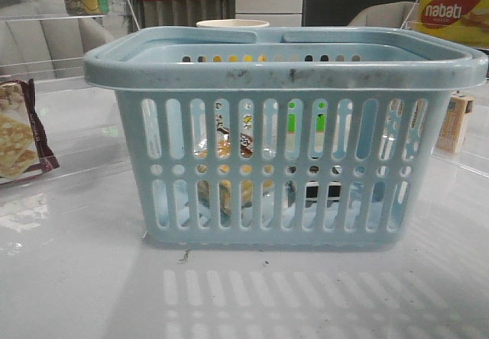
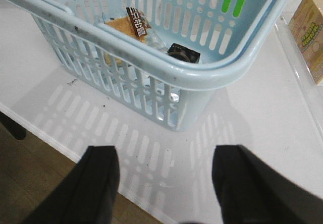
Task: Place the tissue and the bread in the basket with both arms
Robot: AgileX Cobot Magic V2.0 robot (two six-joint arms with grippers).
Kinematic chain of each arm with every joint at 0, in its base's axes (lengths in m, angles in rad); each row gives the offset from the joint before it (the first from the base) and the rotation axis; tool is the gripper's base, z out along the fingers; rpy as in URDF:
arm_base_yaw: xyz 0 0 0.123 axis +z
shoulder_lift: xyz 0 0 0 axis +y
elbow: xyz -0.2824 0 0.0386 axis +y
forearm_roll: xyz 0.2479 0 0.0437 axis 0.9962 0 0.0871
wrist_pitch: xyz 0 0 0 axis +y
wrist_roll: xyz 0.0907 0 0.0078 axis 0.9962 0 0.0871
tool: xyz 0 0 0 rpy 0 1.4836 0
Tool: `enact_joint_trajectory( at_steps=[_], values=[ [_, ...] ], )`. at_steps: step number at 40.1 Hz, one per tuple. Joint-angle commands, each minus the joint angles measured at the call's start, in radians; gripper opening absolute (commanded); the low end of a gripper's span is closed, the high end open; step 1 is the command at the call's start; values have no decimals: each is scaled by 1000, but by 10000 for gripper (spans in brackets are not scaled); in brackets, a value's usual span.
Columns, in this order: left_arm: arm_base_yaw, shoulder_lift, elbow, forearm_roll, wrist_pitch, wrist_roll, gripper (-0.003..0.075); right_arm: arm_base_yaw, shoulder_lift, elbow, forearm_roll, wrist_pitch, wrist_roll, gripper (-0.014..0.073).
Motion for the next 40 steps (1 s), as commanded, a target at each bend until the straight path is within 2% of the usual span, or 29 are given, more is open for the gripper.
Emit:
enact_joint_trajectory(
  at_steps=[1, 6, 9, 11, 13, 36, 40],
  values=[
    [-6, -3, -26, -15, -82, -11, 344, 0, -30, -19, -10, -38, -3, 372],
    [-6, -3, -26, -15, -82, -11, 197, 0, -32, -19, -10, -28, -3, 197],
    [-6, -3, -26, -15, -82, -11, 129, 0, -32, -19, -10, -31, -3, 120],
    [-6, -3, -26, -15, -82, -11, 87, 0, -32, -19, -10, -33, -3, 75],
    [-6, -3, -26, -15, -82, -11, 94, 0, -32, -19, -10, -37, -3, 49],
    [-6, -7, -23, -17, -83, -11, 91, 0, -32, -19, -11, -34, -3, 57],
    [24, -35, -11, -25, -83, -11, 91, 0, -32, -19, -11, -33, -3, 57]
  ],
)
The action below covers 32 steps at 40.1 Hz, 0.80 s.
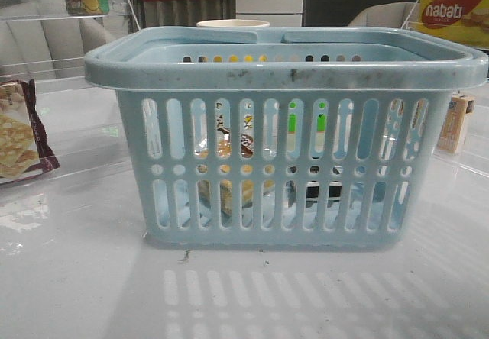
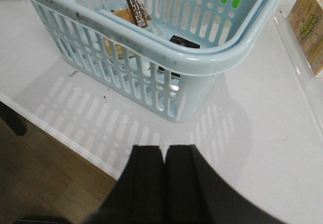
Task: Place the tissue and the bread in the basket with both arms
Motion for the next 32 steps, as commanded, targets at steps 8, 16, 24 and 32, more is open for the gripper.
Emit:
enact_joint_trajectory(
  at_steps=[8, 16, 24, 32],
  values=[
    [247, -201, 114, -10, -224, -7, 91, 0, 4, -26, -11, -67, -3, 57],
    [472, -453, 306, -15, -367, -7, 92, 0, 4, -26, -11, -67, -3, 57],
    [578, -650, 431, -15, -375, -7, 92, 0, 4, -26, -11, -67, -3, 57],
    [585, -721, 569, 72, -447, -150, 92, 0, 4, -26, -11, -67, -3, 57]
  ],
)
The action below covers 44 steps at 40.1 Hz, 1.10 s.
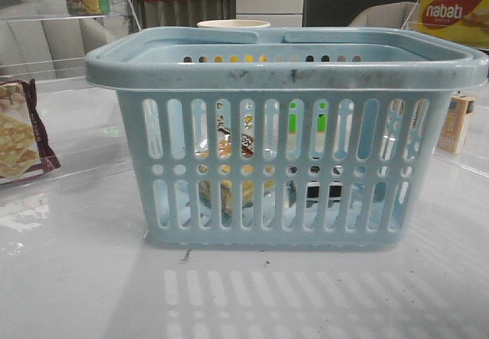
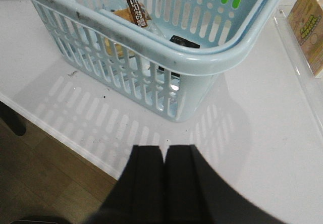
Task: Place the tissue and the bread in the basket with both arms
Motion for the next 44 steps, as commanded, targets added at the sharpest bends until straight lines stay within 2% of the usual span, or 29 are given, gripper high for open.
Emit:
enact_joint_trajectory(
  at_steps=[1, 3, 13, 44],
  values=[
    [2, -8, 34, 69, -135, -118, 92, 0, 4, -26, -9, -67, -3, 57],
    [2, -17, 66, 93, -157, -165, 92, 0, 4, -26, -9, -67, -3, 57],
    [2, -37, 235, 87, -412, -168, 91, 0, 4, -26, -9, -67, -3, 57],
    [0, -37, 232, 87, -419, -164, 91, 0, 4, -26, -9, -65, -3, 57]
  ],
)
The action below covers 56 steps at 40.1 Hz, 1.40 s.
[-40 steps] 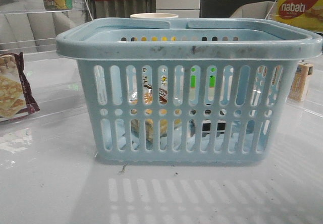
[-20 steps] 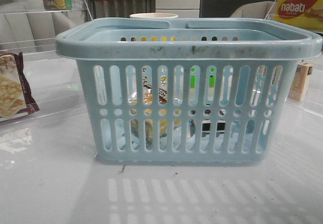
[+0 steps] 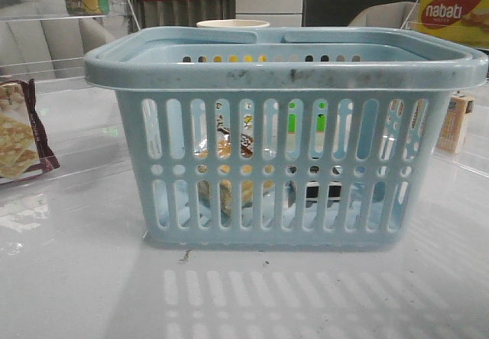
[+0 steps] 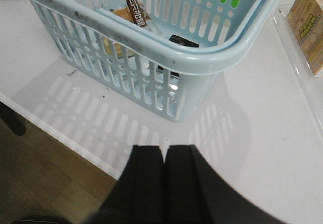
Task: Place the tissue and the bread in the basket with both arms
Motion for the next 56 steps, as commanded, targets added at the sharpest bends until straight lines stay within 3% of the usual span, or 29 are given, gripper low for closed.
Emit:
enact_joint_trajectory(
  at_steps=[1, 24, 37, 45, 56],
  values=[
    [-2, -19, 0, 0, -93, -8, 91, 0, 4, -26, -9, -65, -3, 57],
    [-2, -19, 0, 0, -93, -8, 91, -6, -15, -4, -27, -88, -3, 57],
    [-2, -19, 0, 0, -93, -8, 91, -342, -282, 379, -6, -551, -2, 57],
    [-2, -19, 0, 0, -93, -8, 91, -455, -423, 550, 20, -646, -2, 57],
    [-2, -19, 0, 0, -93, -8, 91, -513, -499, 618, 20, -729, -2, 57]
  ],
)
